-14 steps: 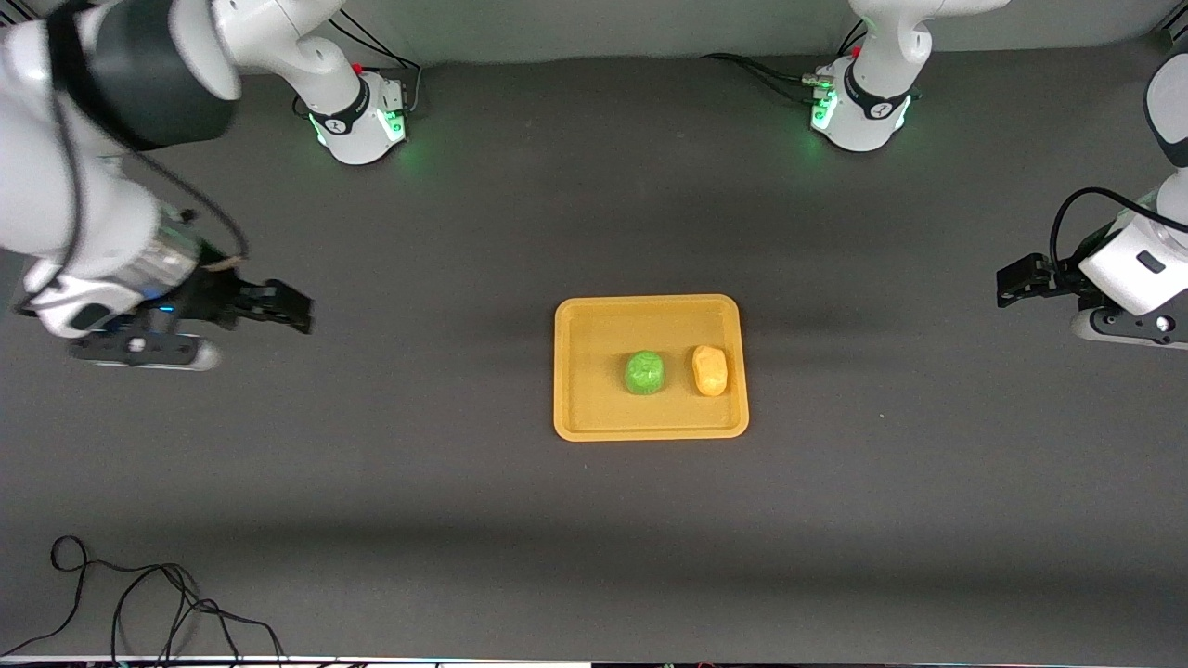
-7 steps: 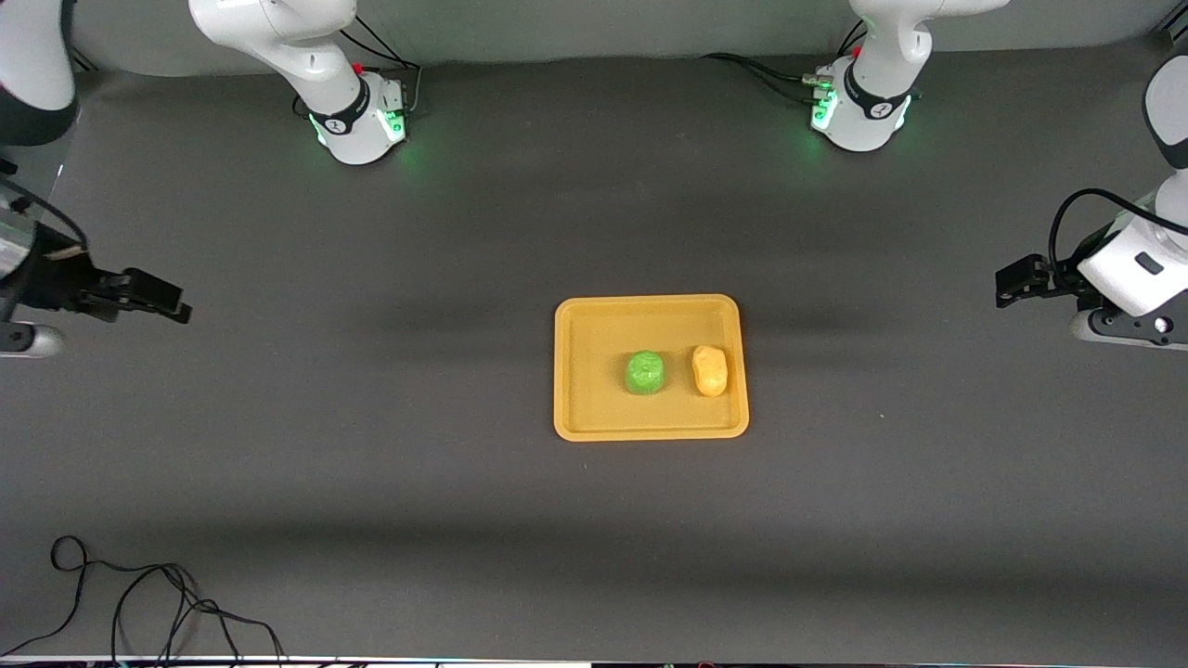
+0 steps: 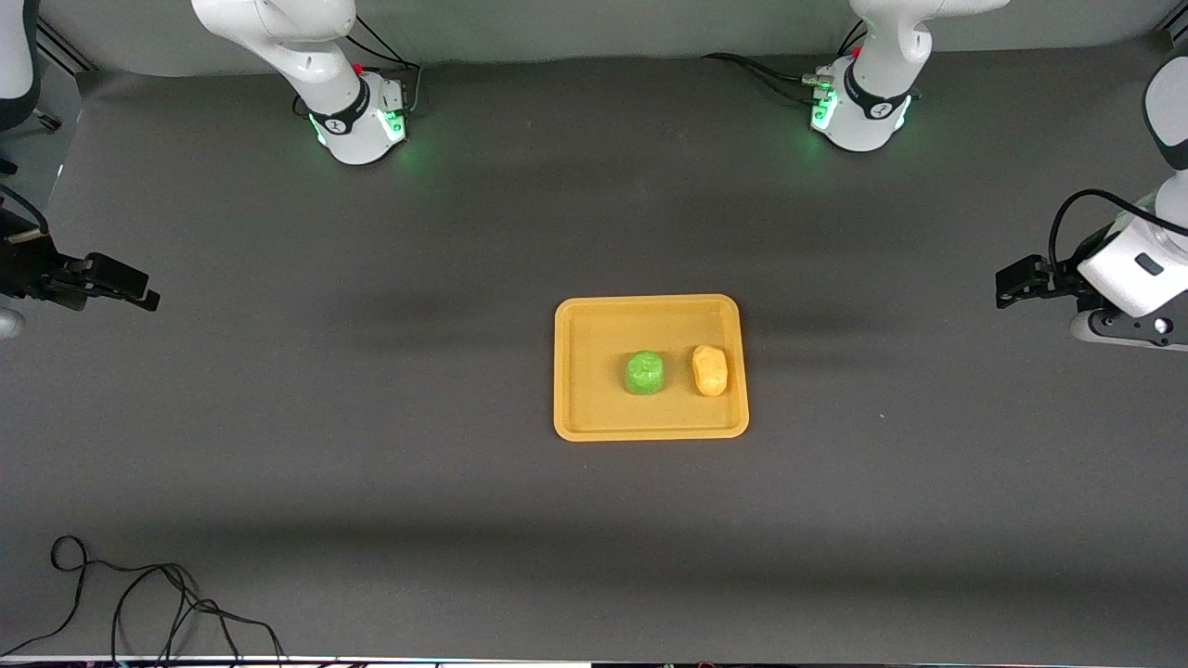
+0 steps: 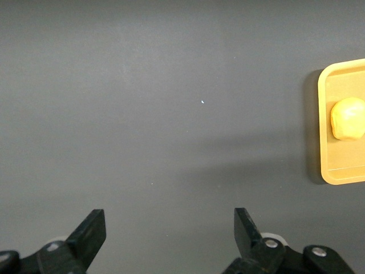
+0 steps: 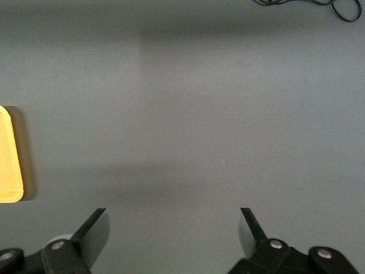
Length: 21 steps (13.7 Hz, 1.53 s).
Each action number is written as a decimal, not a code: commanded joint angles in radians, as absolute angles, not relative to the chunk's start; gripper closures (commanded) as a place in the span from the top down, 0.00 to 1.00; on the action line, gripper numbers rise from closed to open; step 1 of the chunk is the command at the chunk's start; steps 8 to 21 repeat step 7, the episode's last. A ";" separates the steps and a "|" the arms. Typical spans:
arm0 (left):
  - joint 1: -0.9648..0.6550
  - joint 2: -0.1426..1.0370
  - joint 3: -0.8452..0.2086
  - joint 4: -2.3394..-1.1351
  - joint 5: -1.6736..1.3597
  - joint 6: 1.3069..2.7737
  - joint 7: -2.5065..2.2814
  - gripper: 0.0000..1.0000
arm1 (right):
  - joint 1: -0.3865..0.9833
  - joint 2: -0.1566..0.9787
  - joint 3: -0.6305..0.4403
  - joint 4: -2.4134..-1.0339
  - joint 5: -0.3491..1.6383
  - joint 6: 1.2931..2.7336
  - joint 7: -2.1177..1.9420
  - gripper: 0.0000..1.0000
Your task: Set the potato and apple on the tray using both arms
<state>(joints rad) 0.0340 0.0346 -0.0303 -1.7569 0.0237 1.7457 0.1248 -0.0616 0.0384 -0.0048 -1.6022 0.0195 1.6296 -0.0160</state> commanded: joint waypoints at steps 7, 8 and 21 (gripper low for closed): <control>0.035 0.022 -0.029 -1.772 0.032 1.784 0.124 1.00 | -0.048 0.014 -0.005 -1.617 -0.009 1.623 -0.020 1.00; 0.035 0.022 -0.029 -1.772 0.032 1.784 0.124 1.00 | -0.048 0.014 -0.005 -1.617 -0.009 1.623 -0.020 1.00; 0.035 0.022 -0.029 -1.772 0.032 1.784 0.124 1.00 | -0.048 0.014 -0.005 -1.617 -0.009 1.623 -0.020 1.00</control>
